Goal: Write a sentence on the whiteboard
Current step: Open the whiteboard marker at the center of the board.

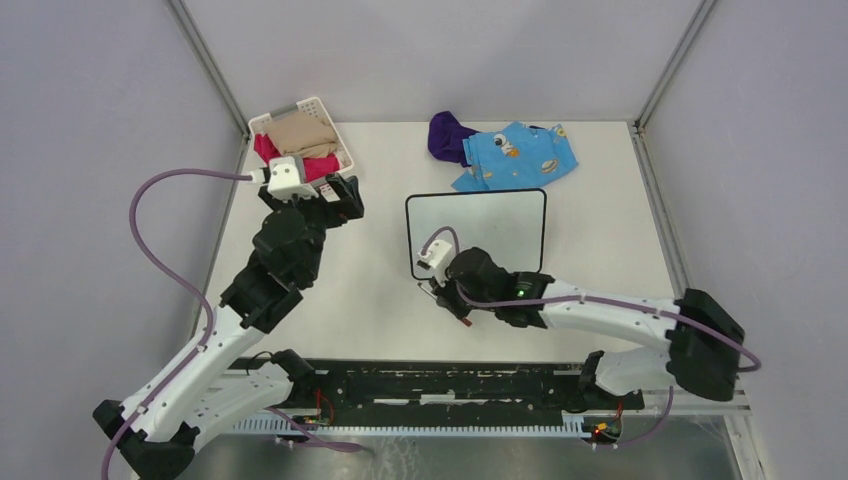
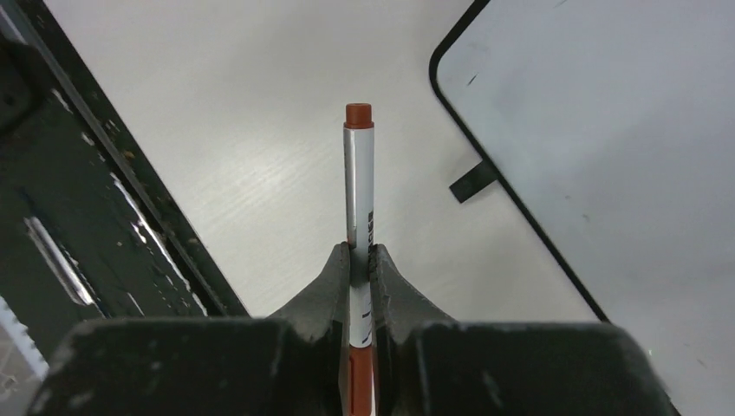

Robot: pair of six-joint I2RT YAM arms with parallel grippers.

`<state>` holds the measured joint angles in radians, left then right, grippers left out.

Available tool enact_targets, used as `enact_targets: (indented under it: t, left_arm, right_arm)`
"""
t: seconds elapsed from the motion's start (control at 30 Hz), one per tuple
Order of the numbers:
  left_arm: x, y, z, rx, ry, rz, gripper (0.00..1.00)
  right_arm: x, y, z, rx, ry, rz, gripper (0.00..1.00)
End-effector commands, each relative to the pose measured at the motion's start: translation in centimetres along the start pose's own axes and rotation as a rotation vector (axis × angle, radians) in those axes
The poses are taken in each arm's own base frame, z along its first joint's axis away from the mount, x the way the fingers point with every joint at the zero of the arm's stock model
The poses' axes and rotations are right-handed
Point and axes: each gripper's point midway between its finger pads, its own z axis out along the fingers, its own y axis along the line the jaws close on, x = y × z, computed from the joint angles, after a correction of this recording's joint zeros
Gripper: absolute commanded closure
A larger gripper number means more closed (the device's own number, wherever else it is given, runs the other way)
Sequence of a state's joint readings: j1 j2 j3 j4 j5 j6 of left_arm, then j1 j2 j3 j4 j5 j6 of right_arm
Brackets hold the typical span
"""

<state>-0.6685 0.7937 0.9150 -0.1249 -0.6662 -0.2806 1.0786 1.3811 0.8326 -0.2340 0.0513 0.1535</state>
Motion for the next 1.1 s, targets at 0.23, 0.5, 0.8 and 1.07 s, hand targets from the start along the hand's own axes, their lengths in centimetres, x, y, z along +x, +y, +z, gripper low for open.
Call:
enact_targets:
  t: [0.23, 0.5, 0.8, 1.07]
  left_arm:
    - [-0.6, -4.3, 0.0, 0.227, -0.029, -0.031, 0.00]
    - [2.5, -12.8, -2.7, 0.722, 0.090, -0.003, 0.01]
    - [4.8, -17.8, -8.0, 1.164, 0.193, -0.012, 0.01]
    - [6.1, -19.3, -10.0, 1.315, 0.262, -0.019, 0.03]
  right_arm:
    - [-10.7, -5.3, -13.9, 0.228, -0.781, 0.206, 1.00]
    - [-12.1, -7.4, -21.3, 0.294, -1.052, 0.301, 1.00]
    - [-12.4, -6.8, -25.8, 0.193, -1.305, 0.360, 1.00]
    - [-14.2, -4.7, -27.8, 0.028, -1.419, 0.371, 1.00]
